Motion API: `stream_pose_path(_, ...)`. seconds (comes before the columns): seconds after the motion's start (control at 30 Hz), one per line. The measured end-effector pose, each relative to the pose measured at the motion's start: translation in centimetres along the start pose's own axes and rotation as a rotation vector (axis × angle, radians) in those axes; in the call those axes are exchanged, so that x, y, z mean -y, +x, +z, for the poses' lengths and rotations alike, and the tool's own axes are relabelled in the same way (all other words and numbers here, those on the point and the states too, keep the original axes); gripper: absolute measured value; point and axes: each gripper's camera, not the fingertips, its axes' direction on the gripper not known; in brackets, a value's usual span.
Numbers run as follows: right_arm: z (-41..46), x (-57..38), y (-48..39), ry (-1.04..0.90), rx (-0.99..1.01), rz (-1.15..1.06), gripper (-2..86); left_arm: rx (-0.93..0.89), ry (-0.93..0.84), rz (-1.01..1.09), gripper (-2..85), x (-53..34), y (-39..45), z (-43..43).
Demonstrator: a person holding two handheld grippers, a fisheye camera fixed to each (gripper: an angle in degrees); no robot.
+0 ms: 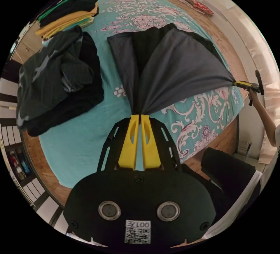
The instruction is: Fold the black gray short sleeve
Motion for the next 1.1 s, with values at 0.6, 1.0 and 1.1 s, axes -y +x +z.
stream_pose_path(0.6, -3.2, 1.9, -2.3, -0.173, -0.113, 0.100, 1.4, -0.027, -0.090, -0.006, -0.5, 6.8, 1.2, -0.7)
stream_pose_path(1.0, -3.5, 23.3, -6.6, 0.032, -0.254, -0.094, 9.5, -0.168, 0.098, -0.054, 2.0, 29.0, -1.7, 2.2)
stream_pose_path(1.1, -1.2, 27.6, -6.5, -0.033, -0.188, -0.075, 4.7, -0.173, 0.057, -0.032, -0.4, 30.1, -1.5, 3.5)
